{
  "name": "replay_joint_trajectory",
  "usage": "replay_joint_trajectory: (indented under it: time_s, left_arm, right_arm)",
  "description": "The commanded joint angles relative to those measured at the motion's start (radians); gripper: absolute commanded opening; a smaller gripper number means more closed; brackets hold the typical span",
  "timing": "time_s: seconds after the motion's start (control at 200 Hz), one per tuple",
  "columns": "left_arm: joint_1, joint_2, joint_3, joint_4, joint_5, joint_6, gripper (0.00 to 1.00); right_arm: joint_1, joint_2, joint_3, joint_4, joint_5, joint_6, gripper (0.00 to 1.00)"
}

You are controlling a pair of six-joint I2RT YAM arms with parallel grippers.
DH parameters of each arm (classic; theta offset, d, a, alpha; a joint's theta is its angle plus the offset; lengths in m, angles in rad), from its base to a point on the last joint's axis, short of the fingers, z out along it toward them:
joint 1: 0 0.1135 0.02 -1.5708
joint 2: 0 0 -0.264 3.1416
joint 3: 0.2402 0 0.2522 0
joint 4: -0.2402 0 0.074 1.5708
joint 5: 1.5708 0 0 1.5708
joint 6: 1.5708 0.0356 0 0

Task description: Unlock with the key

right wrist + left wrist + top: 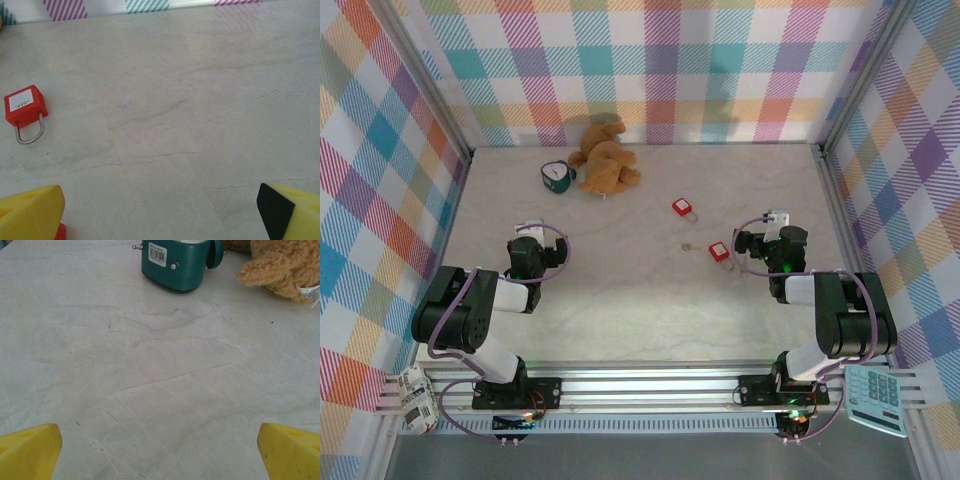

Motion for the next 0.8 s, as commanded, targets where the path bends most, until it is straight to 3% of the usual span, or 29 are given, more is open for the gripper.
replay_joint_trajectory:
  time_s: [0.0, 0.6, 0.69, 0.795]
  left_arm:
    - [0.008, -0.020, 0.021, 0.000, 0.014, 0.008, 1.00]
    - [0.009, -0.023, 0.019, 0.003, -0.007, 0.002, 1.00]
    - [0.006, -0.117, 0.075, -0.184, 0.000, 0.007, 1.00]
    - [0.005, -0.252, 0.207, -0.452, 0.011, -0.016, 1.00]
  right_arm:
    - [-0.003, 0.002, 0.017, -0.004, -0.023, -0.006, 0.99]
    - [-0.002, 0.001, 0.017, -0.005, -0.021, -0.007, 0.99]
    - [0.026, -0.028, 0.035, -0.049, 0.078, -0.005, 0.99]
    - [0.075, -0.093, 0.192, -0.366, 0.173, -0.026, 0.99]
